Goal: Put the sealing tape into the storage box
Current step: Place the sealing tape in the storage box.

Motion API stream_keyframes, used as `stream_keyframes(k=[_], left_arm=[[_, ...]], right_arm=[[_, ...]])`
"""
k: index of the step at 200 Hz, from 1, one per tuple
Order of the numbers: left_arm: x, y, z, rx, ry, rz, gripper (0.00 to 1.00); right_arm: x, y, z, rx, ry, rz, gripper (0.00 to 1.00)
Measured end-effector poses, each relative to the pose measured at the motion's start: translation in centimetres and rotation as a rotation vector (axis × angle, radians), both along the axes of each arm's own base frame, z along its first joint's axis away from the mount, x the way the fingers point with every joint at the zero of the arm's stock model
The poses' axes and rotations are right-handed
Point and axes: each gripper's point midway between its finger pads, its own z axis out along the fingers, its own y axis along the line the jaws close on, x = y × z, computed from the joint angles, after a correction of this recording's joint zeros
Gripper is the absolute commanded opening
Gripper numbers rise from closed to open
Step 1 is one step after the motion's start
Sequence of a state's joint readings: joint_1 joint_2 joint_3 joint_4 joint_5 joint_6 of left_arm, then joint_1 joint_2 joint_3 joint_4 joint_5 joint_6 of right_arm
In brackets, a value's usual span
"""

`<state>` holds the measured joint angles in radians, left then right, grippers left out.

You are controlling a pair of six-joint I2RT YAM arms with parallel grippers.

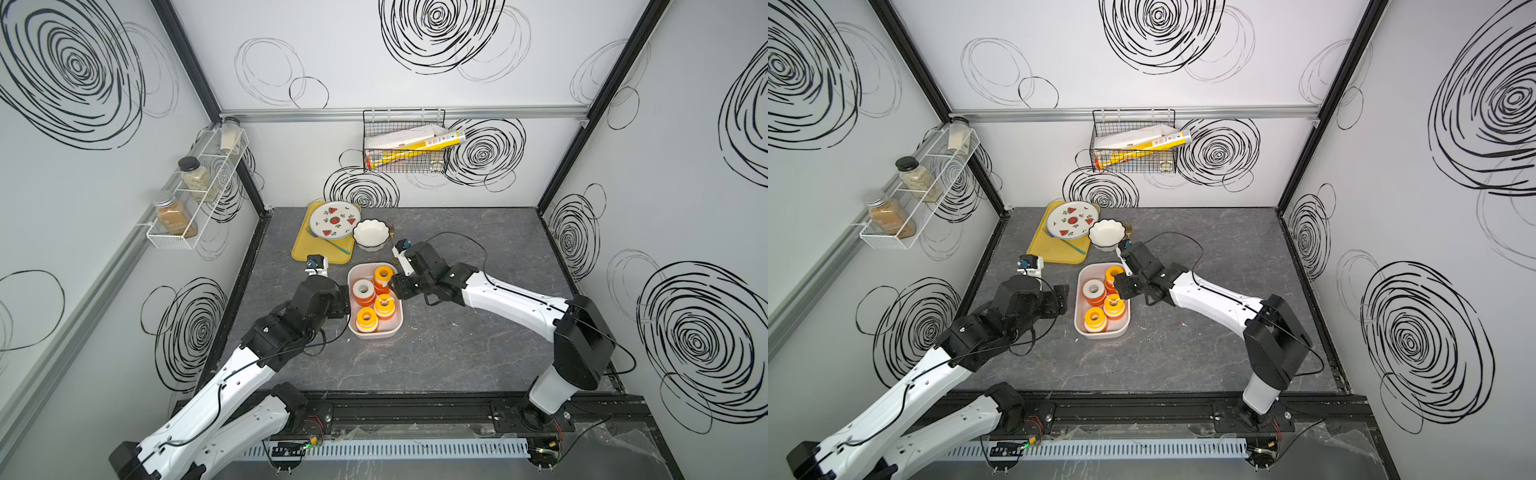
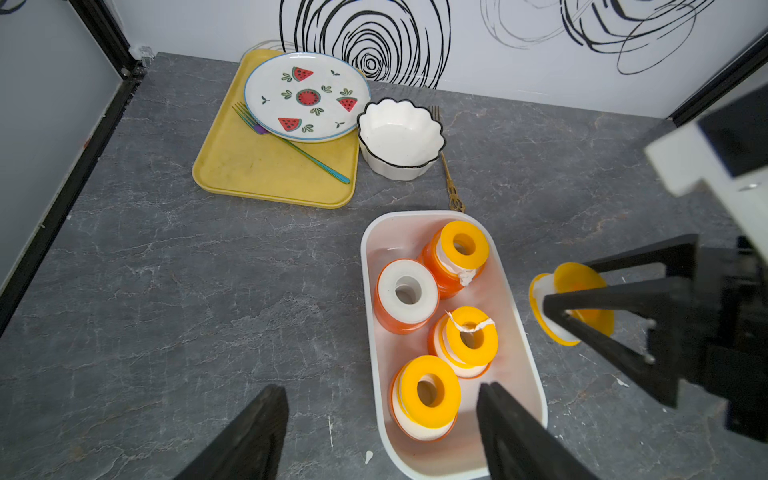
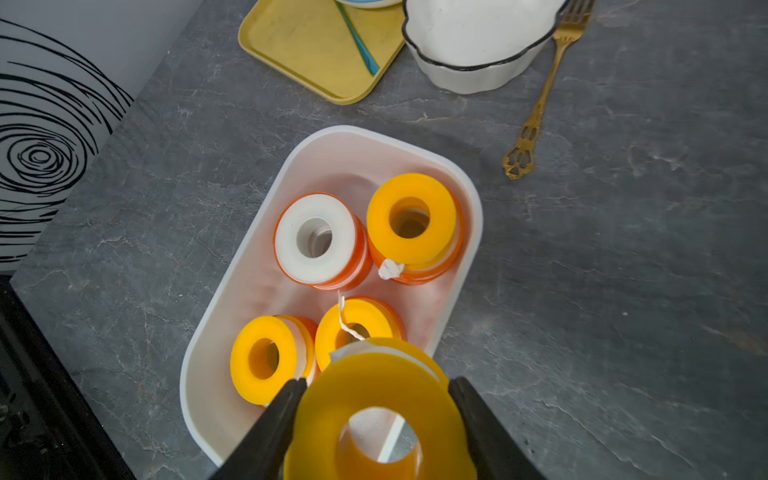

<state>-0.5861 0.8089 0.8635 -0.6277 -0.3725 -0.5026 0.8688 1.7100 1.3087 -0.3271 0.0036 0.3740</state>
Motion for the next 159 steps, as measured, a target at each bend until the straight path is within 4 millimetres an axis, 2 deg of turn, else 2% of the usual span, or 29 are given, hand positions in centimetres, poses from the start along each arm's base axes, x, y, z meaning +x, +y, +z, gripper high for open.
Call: stream_keyframes(k=[32,68,159], left_arm=[[-0.1,0.3,0.4,-0.003,-0.015,0.015,0.79],[-0.1,0.6,0.6,-0.007,-0.023,0.025,0.8],[-0.1,0.6,0.6,-0.006,-0.024,0.027,0.8]], right_arm=[[0.1,3.4,-0.8,-0.018,0.01,0.042,0.54],[0.4,6.1,-2.0,-0.031,0.022,0.069,0.54],[3.0,9.6,-4.5,-0.067,0.034,0.072,0.55]])
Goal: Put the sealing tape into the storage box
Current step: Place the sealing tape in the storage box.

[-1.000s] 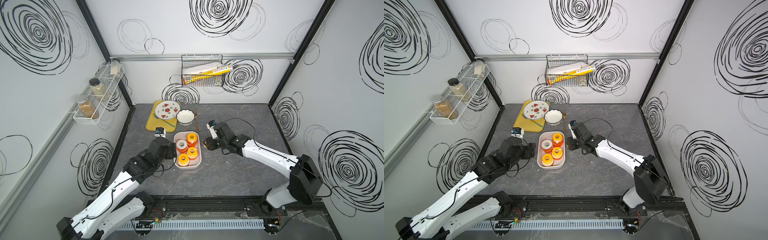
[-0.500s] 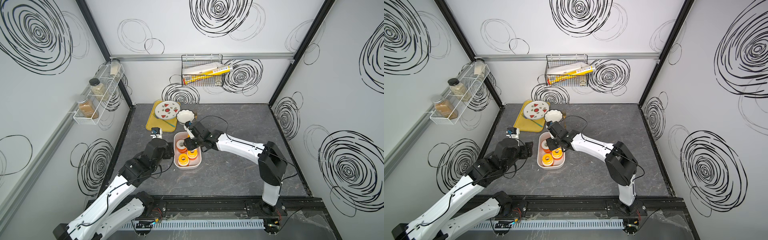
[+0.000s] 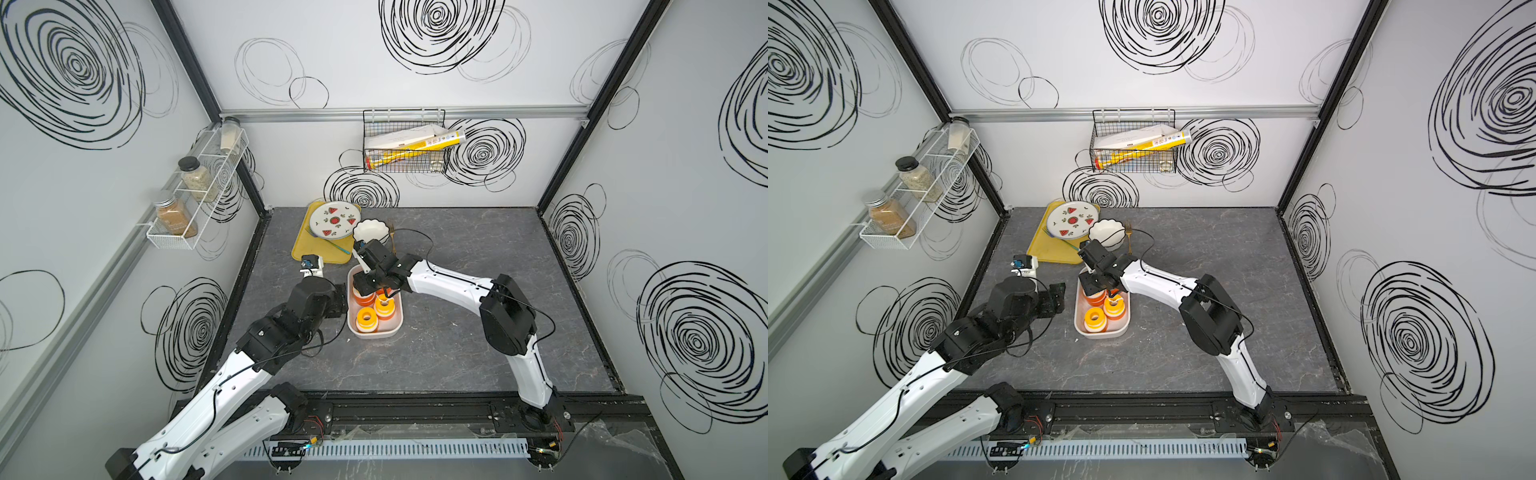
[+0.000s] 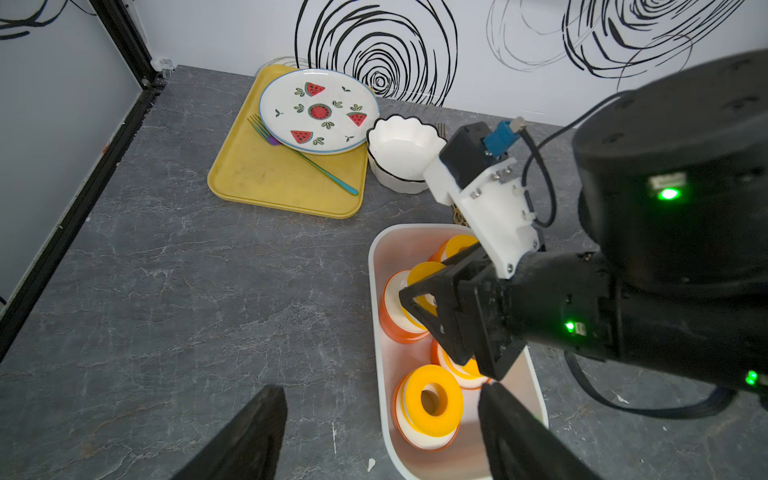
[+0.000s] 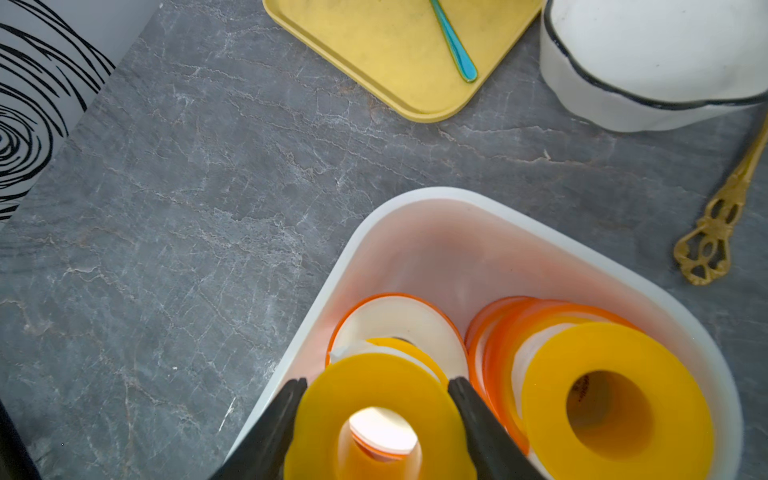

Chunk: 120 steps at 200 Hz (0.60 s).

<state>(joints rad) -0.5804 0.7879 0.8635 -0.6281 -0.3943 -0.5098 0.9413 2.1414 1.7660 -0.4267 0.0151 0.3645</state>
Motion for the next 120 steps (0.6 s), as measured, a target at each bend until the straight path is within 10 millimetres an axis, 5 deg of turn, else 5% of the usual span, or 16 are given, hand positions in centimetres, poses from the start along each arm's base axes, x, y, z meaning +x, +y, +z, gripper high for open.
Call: stream_keyframes(k=[64,120], left_arm=[[0.08,-0.05,-0.18,0.004,0.006,0.0,0.8],[0.1,-0.07,-0.24,0.005,0.008,0.0,0.8]], right_arm=[[0.67,0.36,-0.99,-0.038,-0.001,-0.001,0.58],[0.82,0.47,-0.65,-0.041,-0.008,0.002,0.77]])
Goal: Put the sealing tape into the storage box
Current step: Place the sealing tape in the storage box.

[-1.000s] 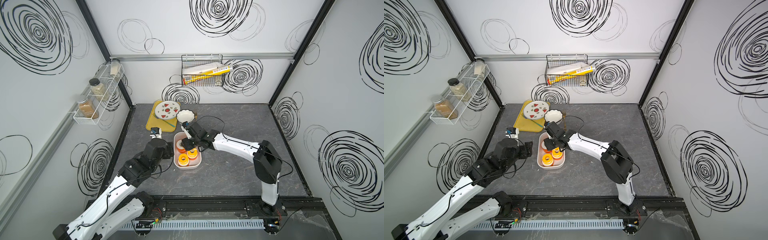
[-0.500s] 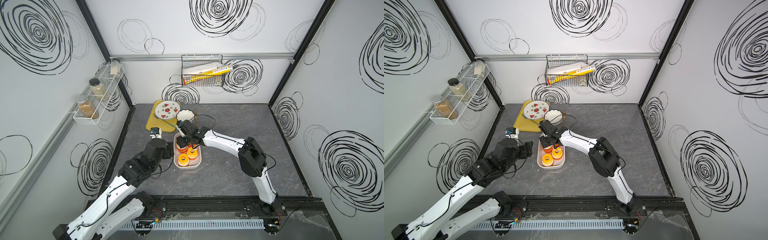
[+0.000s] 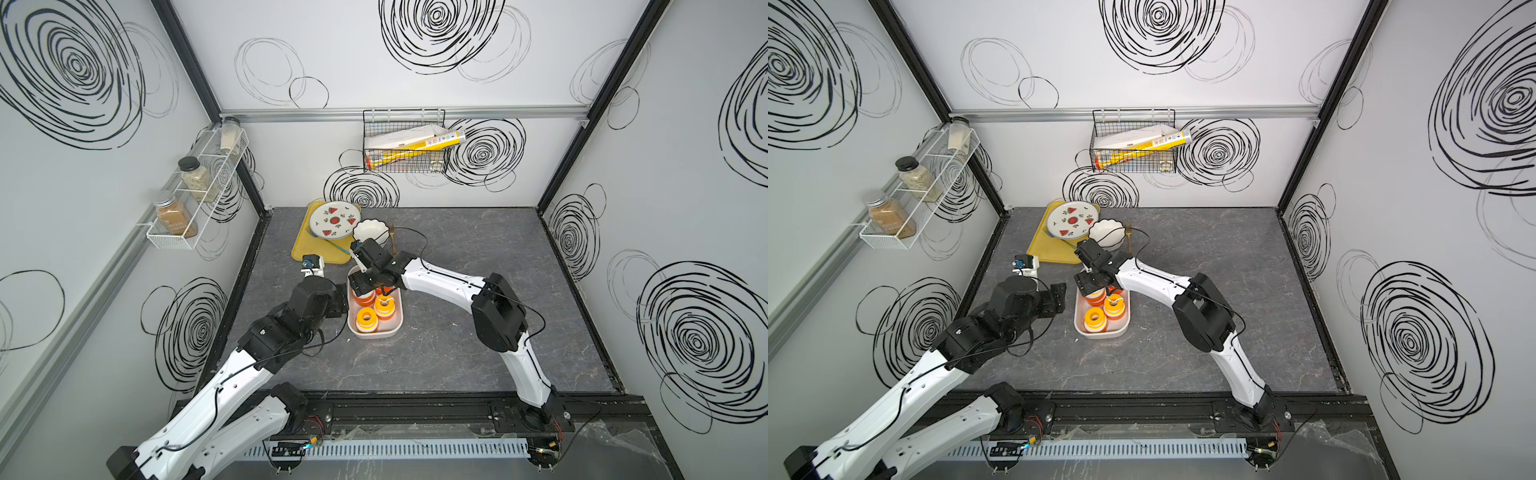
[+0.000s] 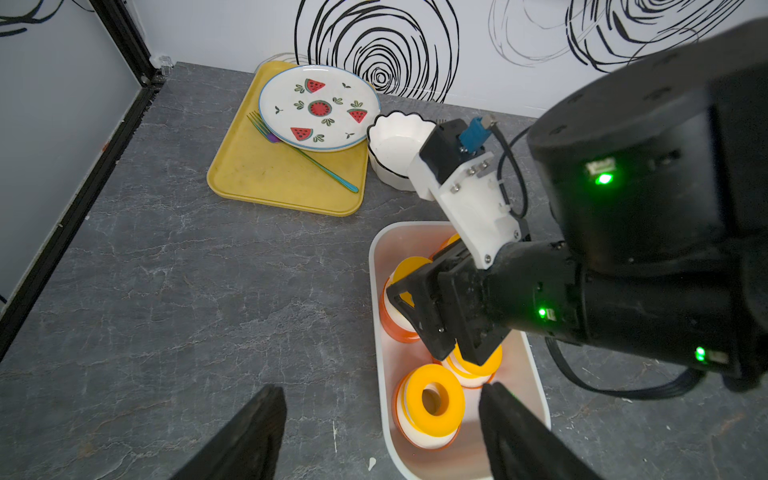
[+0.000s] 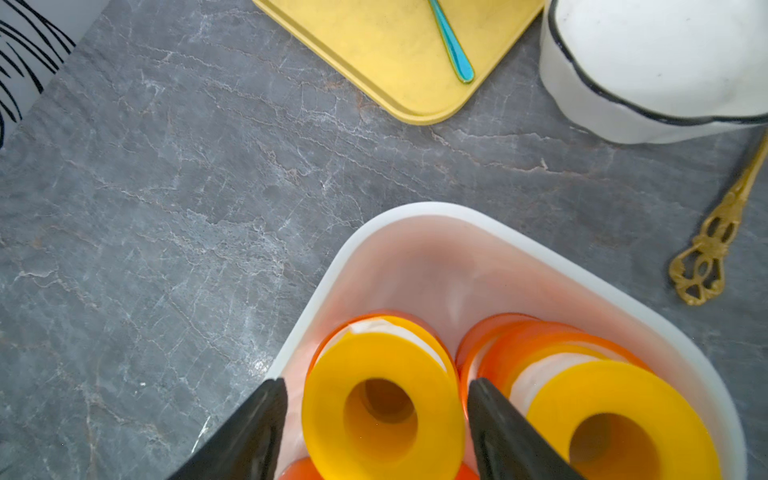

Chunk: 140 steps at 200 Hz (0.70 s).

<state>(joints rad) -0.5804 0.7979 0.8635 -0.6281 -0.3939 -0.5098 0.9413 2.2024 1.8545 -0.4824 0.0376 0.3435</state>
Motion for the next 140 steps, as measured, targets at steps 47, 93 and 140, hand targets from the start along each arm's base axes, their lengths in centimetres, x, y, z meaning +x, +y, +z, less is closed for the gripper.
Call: stream_keyframes(k=[47,93,140], left_arm=[[0.0,0.0,0.0,0.0,0.0,0.0,0.8],[0.0,0.0,0.0,0.0,0.0,0.0,0.8],[0.0,0.0,0.1,-0.002,-0.003,0.001,0.82]], right_arm=[[-0.2,-0.1,-0.1,-0.006,0.005,0.003,0.78],[-0.7,-0.1,0.3,0.001,0.006,0.012,0.78],[-1.3,-2.2,4.0,0.023,-0.056,-0.005,0.8]])
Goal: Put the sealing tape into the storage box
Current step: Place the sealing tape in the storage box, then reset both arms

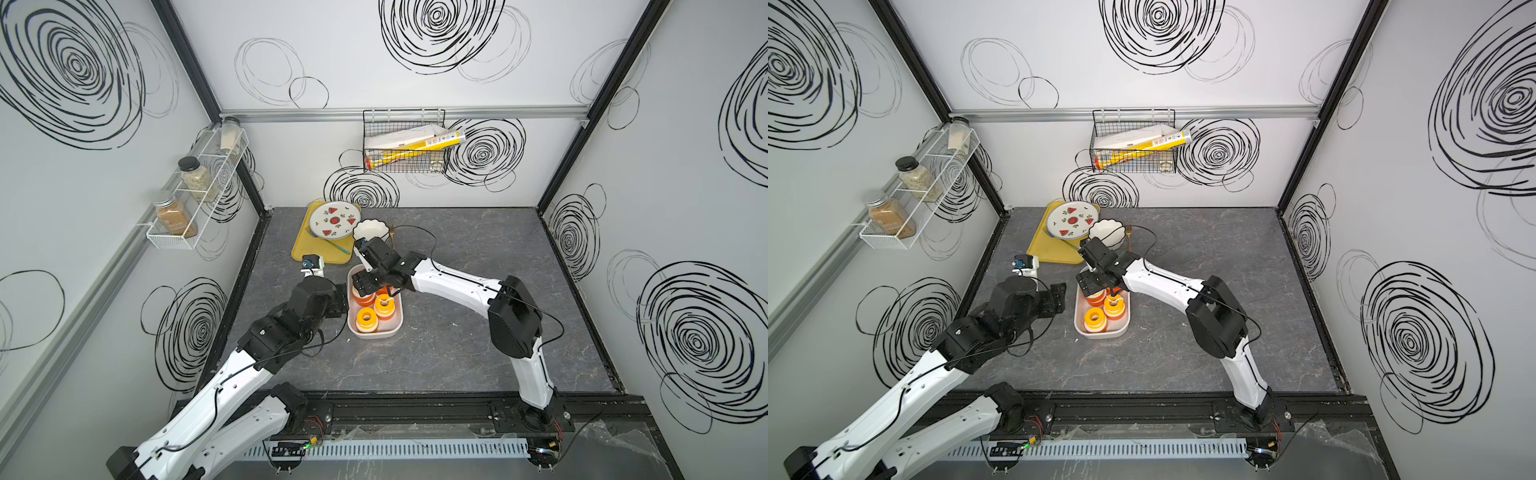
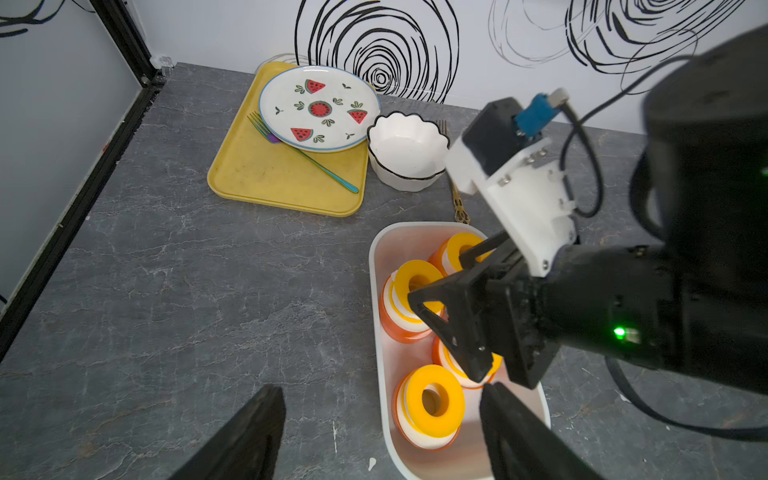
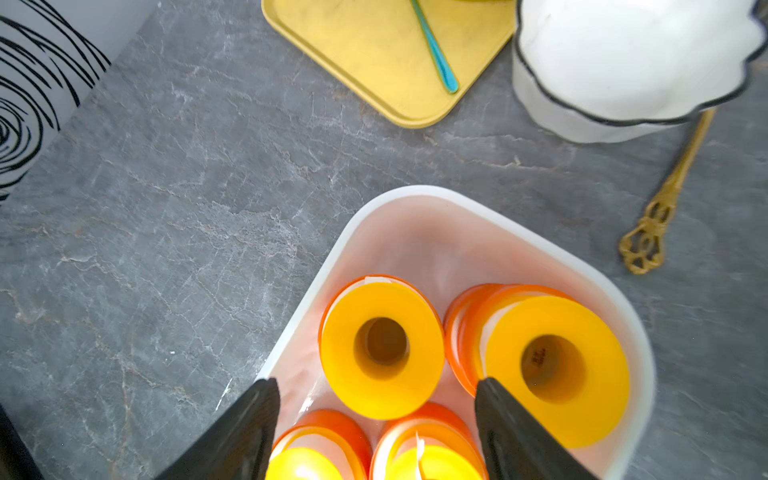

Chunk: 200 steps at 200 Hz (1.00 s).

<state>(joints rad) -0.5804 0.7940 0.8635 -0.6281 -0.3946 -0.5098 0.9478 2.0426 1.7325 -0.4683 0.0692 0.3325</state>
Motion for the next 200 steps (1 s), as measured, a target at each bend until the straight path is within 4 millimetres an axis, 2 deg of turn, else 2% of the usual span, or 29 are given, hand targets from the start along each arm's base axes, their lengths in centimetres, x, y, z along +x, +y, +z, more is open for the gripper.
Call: stream_keyframes(k=[21,43,76,94,105,132,152,180,200], left_arm=[[-0.1,0.1,0.2,-0.004,-0.007,0.0,0.84],[-0.2,0.2,0.6,-0.012,-0.02,0.001,0.88],[-0.7,0.5,1.6,-0.031,-0.059,-0.004,0.99],[-0.9,0.7,2.7,-0.051,-0.102,-0.005,0.99],[-0.9,0.8,3.4,-0.066,-0.129,-0.001,0.99],[-0.5,1.3,4.7,-0.086,-0.177,0.025,0.99],[0.3,1.1,4.9,-0.079,-0.187,0.036,0.99],[2.1,0.1,4.8,-0.101,-0.225,0.041,0.99],[3.4,-0.8,2.8,-0.119,-0.243,0.04,0.99]], right_arm=[[-0.3,-1.7,3.2,0.037,-0.065,-0.027,0.81],[-1.2,-4.7,6.2,0.071,-0.141,-0.073,0.83],[-3.0,-11.3,9.6,0.107,-0.27,-0.193,0.89],[-4.0,-15.5,10.8,0.126,-0.35,-0.275,0.92],[-4.6,-18.5,11.2,0.14,-0.401,-0.335,0.99],[-5.8,-25.8,11.2,0.154,-0.52,-0.508,1.0],[-6.1,-30.6,10.1,0.142,-0.608,-0.631,1.0],[-6.3,-35.1,7.9,0.083,-0.679,-0.741,1.0],[-6.1,-36.9,6.7,0.039,-0.7,-0.785,1.0]])
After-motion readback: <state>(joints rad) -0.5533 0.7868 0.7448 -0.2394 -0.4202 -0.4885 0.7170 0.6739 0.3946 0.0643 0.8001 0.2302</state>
